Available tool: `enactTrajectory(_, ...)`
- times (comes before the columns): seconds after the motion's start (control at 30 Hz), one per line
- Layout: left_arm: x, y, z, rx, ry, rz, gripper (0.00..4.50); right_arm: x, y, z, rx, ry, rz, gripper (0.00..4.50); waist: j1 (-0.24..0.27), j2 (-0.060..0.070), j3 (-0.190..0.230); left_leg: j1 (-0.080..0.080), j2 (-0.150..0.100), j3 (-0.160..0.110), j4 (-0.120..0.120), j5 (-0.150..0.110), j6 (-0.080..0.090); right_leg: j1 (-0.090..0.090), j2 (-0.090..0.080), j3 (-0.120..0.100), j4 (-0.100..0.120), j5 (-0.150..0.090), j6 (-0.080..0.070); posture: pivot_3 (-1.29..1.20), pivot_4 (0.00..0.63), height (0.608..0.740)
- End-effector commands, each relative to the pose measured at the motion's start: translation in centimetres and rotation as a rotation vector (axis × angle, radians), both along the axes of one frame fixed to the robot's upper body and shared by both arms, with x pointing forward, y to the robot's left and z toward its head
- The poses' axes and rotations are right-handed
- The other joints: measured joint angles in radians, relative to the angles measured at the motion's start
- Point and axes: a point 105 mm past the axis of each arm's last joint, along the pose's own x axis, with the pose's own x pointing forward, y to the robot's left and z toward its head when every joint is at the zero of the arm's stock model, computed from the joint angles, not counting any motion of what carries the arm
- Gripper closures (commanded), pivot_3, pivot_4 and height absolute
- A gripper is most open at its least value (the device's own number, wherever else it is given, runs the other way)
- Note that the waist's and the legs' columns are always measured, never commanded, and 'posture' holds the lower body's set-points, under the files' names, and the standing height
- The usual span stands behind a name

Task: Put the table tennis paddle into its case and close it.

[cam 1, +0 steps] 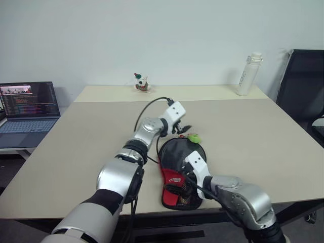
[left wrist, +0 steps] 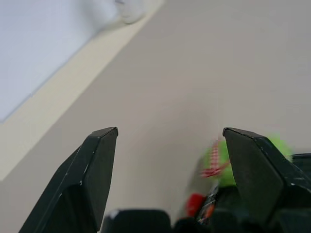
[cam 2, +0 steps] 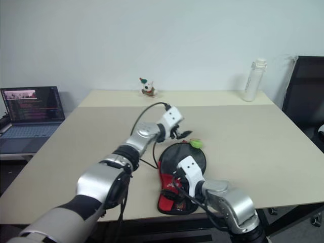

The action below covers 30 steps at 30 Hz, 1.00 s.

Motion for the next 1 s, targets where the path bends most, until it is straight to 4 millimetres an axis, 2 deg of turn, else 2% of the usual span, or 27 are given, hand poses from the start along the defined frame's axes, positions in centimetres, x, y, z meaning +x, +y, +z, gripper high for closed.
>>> enactTrajectory(0.03, -0.1, 3.0, 1.0, -0.114, 0.02, 0.007, 0.73, -0.7, -0.8, 4.0, 0.084, -0.1, 0.046, 0.0, -0.002, 0.0, 0.0, 0.0, 0.0, 0.0, 0.0, 0.0, 0.0, 0.0, 0.0, 0.0, 0.0, 0.0, 0.0, 0.0, 0.15, 0.74)
enactTrajectory(0.13, -1.3, 6.5, -0.9, -0.226, 0.148, -0.034, 0.73, -0.8, -2.7, 5.0, 0.074, -0.129, 0.038, 0.0, -0.004, 0.0, 0.0, 0.001, 0.001, 0.0, 0.0, 0.0, 0.0, 0.0, 0.0, 0.0, 0.001, 0.0, 0.0, 0.0, 0.15, 0.74)
enactTrajectory(0.23, -3.0, 7.0, -2.4, -0.273, 0.23, -0.132, 0.73, -1.0, -3.8, 5.5, 0.075, -0.132, 0.042, 0.0, -0.003, 0.0, 0.0, 0.001, 0.001, 0.0, 0.0, 0.0, 0.0, 0.0, 0.0, 0.0, 0.002, 0.0, -0.001, 0.0, 0.15, 0.74)
enactTrajectory(0.37, -7.1, 5.2, -4.4, -0.275, 0.355, -0.342, 0.73, -1.0, -5.8, 6.2, 0.039, -0.147, 0.043, 0.0, 0.011, 0.0, 0.0, 0.0, 0.001, -0.001, 0.0, 0.0, 0.0, 0.0, 0.0, 0.0, 0.001, 0.0, -0.002, 0.0, 0.15, 0.74)
enactTrajectory(0.53, -9.7, 3.1, -5.1, -0.267, 0.401, -0.416, 0.73, -1.2, -8.0, 6.8, -0.019, -0.144, 0.043, 0.0, 0.015, 0.0, 0.0, 0.0, 0.0, -0.001, 0.002, 0.0, 0.0, 0.001, -0.001, 0.0, 0.001, 0.0, -0.002, 0.0, 0.15, 0.74)
enactTrajectory(0.6, -10.1, 2.0, -5.6, -0.244, 0.402, -0.419, 0.73, -0.6, -8.9, 7.0, -0.055, -0.168, 0.017, 0.0, 0.015, 0.0, 0.0, 0.002, 0.0, -0.001, 0.002, 0.0, 0.0, 0.002, -0.001, 0.0, 0.001, 0.0, -0.002, 0.0, 0.15, 0.74)
enactTrajectory(0.83, -9.3, 0.9, -8.6, -0.152, 0.407, -0.362, 0.73, 5.1, -10.7, 8.0, -0.192, -0.375, -0.163, 0.0, 0.003, 0.001, 0.0, 0.004, 0.001, 0.002, 0.002, 0.0, 0.001, 0.003, 0.001, 0.002, 0.001, 0.0, -0.002, 0.0, 0.15, 0.74)
enactTrajectory(1.0, -8.6, 1.3, -9.9, -0.145, 0.423, -0.325, 0.73, 9.0, -10.5, 7.5, -0.258, -0.456, -0.184, 0.0, 0.006, 0.001, 0.0, 0.002, 0.001, 0.002, 0.001, 0.0, 0.001, 0.002, 0.001, 0.002, 0.0, 0.0, -0.002, 0.0, 0.15, 0.74)
